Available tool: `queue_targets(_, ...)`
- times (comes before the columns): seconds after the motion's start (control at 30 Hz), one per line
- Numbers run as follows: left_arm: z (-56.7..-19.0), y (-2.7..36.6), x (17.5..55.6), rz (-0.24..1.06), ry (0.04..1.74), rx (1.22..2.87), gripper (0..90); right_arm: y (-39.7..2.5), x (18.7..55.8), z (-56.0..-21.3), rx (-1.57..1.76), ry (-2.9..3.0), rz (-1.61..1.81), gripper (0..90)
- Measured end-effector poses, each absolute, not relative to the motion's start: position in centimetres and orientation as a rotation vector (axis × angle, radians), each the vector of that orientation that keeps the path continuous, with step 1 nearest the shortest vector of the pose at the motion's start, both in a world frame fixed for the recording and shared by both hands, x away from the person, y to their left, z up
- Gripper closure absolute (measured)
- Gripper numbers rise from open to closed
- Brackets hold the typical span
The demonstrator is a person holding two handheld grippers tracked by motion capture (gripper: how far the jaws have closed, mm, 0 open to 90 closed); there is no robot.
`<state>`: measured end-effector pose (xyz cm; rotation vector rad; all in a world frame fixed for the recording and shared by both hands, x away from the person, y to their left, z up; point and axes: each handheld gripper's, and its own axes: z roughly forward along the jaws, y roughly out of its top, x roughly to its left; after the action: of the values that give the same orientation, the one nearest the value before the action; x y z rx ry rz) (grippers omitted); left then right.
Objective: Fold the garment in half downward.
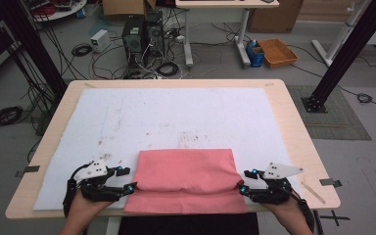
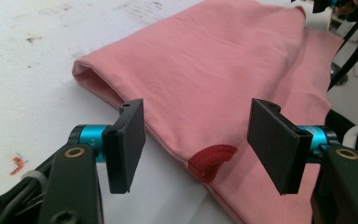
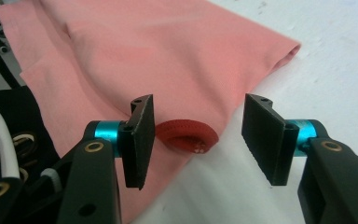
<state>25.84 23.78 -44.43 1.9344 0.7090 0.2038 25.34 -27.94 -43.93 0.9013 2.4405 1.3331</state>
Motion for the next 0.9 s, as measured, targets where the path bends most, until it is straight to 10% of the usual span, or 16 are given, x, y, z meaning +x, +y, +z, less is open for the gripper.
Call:
queue_targets(0.47, -44.9, 22.7, 25.9, 0.172, 0.639, 2.11, 78.4, -27.2, 25.6, -44.7, 0.819, 2.541, 1.303, 83.2)
queue_targets(0.9, -43.8, 24.1, 24.4, 0.134, 0.561, 2.026, 82.4, -28.1, 23.8, -43.6, 0.781, 2.495, 1.353, 85.4)
